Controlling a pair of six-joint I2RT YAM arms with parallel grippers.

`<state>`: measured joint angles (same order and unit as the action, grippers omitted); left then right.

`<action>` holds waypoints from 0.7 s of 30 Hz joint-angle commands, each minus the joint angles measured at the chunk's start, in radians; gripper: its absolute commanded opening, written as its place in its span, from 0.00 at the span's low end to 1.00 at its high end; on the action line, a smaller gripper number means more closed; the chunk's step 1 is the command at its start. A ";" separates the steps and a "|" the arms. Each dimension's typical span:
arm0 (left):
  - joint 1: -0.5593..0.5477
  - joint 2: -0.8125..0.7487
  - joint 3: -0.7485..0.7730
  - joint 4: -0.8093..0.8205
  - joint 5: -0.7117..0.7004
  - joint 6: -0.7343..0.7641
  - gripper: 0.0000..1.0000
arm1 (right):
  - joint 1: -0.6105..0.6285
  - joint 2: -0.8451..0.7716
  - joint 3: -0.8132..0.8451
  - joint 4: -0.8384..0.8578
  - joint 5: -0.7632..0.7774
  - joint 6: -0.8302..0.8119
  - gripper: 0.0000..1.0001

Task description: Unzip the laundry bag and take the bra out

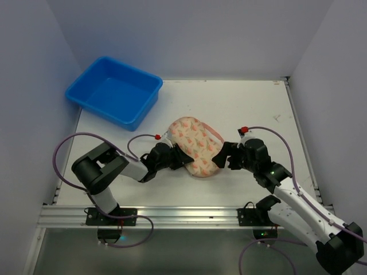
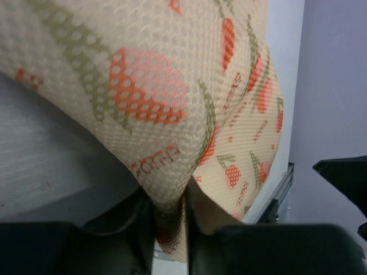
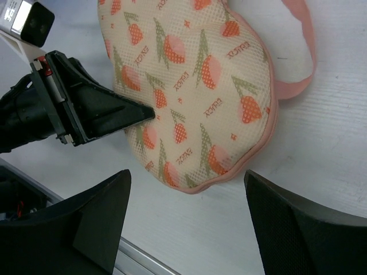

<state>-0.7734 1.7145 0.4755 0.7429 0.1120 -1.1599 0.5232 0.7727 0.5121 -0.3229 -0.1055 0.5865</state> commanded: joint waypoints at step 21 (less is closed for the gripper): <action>-0.072 -0.220 0.215 -0.364 -0.350 -0.449 0.00 | 0.322 0.086 -0.064 0.404 0.204 0.032 0.50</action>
<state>-0.8413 1.5425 0.6281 0.4252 -0.1745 -1.5307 0.8211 0.8268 0.4473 -0.0628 0.0269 0.6136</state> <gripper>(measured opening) 0.121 0.514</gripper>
